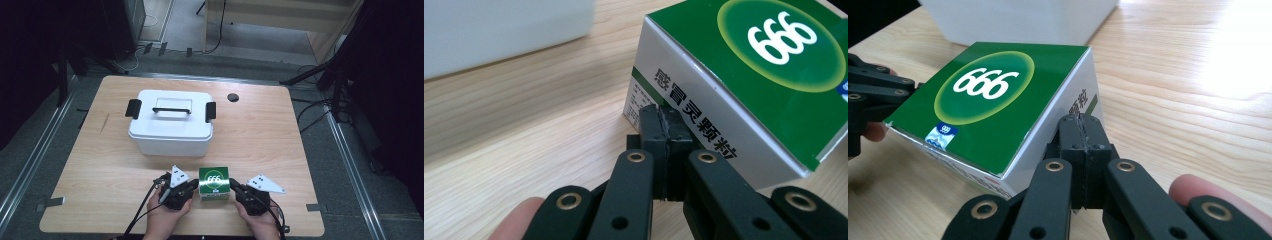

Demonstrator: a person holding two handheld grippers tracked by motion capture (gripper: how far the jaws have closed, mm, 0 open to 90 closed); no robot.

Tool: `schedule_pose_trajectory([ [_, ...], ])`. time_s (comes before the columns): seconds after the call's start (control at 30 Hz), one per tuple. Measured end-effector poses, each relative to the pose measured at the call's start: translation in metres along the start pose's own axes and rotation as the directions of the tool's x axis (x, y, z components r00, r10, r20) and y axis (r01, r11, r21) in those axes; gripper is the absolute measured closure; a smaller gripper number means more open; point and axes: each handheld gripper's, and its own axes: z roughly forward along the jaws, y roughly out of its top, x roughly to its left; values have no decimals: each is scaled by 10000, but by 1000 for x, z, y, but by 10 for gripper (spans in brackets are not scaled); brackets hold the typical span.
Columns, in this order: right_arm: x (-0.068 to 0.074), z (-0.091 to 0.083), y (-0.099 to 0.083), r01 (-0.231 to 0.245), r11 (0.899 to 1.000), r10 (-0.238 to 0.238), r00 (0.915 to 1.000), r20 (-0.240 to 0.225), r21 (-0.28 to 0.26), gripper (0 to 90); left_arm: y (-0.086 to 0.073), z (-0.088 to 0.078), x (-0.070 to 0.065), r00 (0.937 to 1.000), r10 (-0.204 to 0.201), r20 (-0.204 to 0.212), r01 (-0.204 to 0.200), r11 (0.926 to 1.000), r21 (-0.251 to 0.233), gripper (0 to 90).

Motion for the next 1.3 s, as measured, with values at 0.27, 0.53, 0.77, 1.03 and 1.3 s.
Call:
schedule_pose_trajectory([
  [0.27, -14, -12, -3, -79, 10000, 81, 9992, 384, -47, 900, 6, 13, -14, 9997, -26, 255, 25, 10000, 29, 900],
  [0.53, -29, -26, -12, -379, 9992, 384, 9974, 605, -94, 900, 12, 25, -28, 9988, 109, 482, -110, 9999, 37, 900],
  [0.77, -33, -30, -13, -325, 9995, 326, 9962, 809, -31, 897, 12, 22, -26, 9989, 165, 430, -154, 9995, -267, 896],
  [1.03, -48, -33, 12, 67, 9990, 1, 9886, 1504, -449, 900, 11, -21, 28, 9973, -495, -540, 435, 9932, -1082, 900],
  [1.3, -41, -18, 49, 411, 9950, -283, 9900, 1379, -909, 900, 3, -61, 104, 9703, -1520, -1882, 1243, 9806, -1512, 900],
])
